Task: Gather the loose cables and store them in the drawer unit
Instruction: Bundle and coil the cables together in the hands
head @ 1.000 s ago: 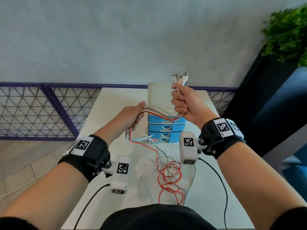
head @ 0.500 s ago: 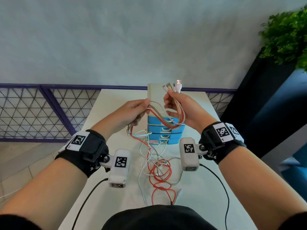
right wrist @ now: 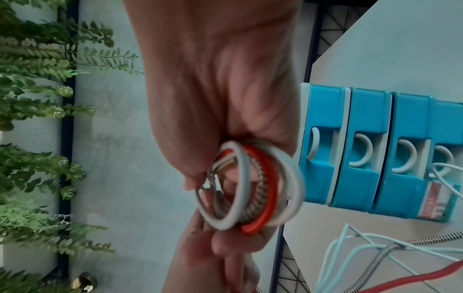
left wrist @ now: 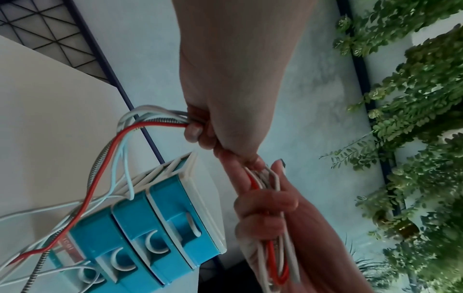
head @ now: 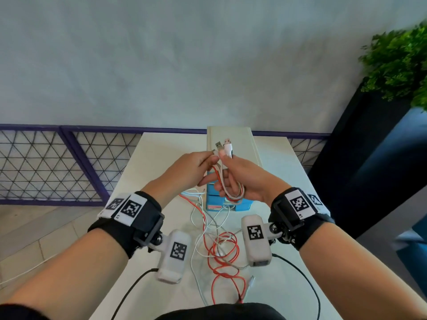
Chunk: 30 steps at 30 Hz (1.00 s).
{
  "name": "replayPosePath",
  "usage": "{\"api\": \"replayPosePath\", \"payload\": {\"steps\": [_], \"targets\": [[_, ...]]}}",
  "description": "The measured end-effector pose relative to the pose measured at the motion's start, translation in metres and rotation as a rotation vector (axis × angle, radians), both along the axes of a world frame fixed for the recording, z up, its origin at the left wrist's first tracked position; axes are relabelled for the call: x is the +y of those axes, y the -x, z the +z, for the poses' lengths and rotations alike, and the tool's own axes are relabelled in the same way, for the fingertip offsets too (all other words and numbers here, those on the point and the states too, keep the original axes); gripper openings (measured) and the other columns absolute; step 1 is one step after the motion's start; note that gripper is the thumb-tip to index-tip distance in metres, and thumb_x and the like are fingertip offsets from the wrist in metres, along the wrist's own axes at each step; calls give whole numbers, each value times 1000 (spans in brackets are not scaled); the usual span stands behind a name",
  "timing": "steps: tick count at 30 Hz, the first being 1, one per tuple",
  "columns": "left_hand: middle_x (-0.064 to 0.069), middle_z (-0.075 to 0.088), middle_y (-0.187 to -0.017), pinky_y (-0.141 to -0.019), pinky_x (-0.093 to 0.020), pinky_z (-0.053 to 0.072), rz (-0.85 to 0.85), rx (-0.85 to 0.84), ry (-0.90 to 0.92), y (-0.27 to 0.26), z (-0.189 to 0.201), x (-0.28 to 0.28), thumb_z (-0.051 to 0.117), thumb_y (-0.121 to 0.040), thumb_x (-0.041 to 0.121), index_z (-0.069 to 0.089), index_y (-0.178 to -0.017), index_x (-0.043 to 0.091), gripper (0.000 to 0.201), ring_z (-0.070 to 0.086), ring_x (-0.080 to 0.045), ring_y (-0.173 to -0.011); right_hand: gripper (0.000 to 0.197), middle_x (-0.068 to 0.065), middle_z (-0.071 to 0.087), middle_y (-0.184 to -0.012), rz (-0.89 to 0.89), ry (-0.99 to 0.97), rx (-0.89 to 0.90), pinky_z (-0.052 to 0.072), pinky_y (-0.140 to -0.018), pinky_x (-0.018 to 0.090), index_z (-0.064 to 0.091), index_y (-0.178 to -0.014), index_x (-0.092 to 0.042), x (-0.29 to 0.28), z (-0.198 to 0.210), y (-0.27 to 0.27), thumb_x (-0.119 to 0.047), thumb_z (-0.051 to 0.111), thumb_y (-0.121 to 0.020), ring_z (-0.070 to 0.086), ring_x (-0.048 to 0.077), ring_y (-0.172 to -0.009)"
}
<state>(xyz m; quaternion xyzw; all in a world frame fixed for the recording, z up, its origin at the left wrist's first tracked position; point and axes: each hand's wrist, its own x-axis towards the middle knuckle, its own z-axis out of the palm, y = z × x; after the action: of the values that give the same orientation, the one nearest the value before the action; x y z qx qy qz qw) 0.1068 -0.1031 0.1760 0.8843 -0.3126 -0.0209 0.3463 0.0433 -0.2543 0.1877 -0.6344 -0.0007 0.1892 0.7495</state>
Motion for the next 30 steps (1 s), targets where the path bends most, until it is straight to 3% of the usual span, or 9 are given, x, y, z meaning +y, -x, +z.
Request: {"api": "replayPosePath", "payload": {"steps": [3, 7, 13, 18, 21, 24, 27, 29, 30], "targets": [[6, 53, -63, -51, -14, 34, -58, 158, 76, -2, 2, 0, 41, -99, 29, 52, -70, 26, 32, 47, -6, -54, 32, 17, 72, -85, 28, -9, -28, 49, -48, 23, 50, -103, -8, -3, -2, -2, -34, 33, -104, 52, 12, -49], [4, 35, -55, -49, -26, 22, -26, 611, 257, -1, 6, 3, 37, -99, 33, 53, -66, 19, 39, 27, -11, -47, 30, 1, 54, -59, -26, 105, -68, 43, -42, 21, 48, -92, -8, -1, -13, -7, -35, 38, -103, 43, 8, -40], [1, 49, -66, -63, -28, 37, -6, 295, 74, -8, 4, -7, 40, -98, 24, 48, -63, 23, 36, 46, -13, -62, 40, 1, 51, -57, -54, 57, 123, 43, -46, 22, 54, -91, -7, -4, -15, -13, -41, 35, -102, 45, 10, -42], [-6, 59, -76, -67, -35, 42, 26, 245, 119, -10, -1, -7, 45, -96, 27, 44, -77, 27, 19, 52, -19, -68, 40, -4, 41, -55, 3, -45, 205, 37, -52, 21, 62, -90, -6, -6, -13, -13, -36, 39, -102, 40, 8, -46], [-3, 53, -63, -49, -27, 38, 54, 464, 217, -10, -2, -2, 46, -94, 42, 45, -81, 20, 26, 45, -15, -49, 29, -4, 44, -54, -14, -40, 106, 49, -55, 22, 55, -86, -7, -7, -17, -12, -24, 39, -103, 46, 10, -48], [1, 44, -48, -48, -26, 36, -99, 851, 186, -6, -1, 8, 25, -91, 63, 52, -75, 13, 59, 42, -15, -43, 32, -1, 54, -56, -40, -20, 50, 54, -60, 24, 54, -79, -6, -9, -19, -12, -18, 37, -104, 55, 13, -51], [2, 38, -44, -71, -37, 44, -216, 1111, 316, 0, -8, 16, 16, -92, 62, 53, -70, 12, 67, 46, -18, -45, 28, -6, 46, -51, -120, -16, 32, 46, -49, 20, 51, -81, -11, -12, -20, -16, -20, 37, -104, 45, 8, -44], [1, 39, -46, -97, -46, 35, -256, 1192, 418, 2, -16, 18, 18, -96, 53, 54, -70, 11, 61, 46, -17, -46, 27, -7, 40, -51, -179, 2, 17, 40, -45, 19, 52, -83, -12, -15, -21, -19, -22, 38, -104, 37, 6, -42], [1, 40, -47, -100, -45, 30, -268, 1208, 450, 3, -18, 19, 20, -97, 50, 54, -71, 11, 58, 44, -17, -47, 27, -7, 38, -52, -200, 20, 8, 39, -45, 19, 52, -83, -11, -15, -21, -19, -23, 39, -103, 35, 6, -42]]}}
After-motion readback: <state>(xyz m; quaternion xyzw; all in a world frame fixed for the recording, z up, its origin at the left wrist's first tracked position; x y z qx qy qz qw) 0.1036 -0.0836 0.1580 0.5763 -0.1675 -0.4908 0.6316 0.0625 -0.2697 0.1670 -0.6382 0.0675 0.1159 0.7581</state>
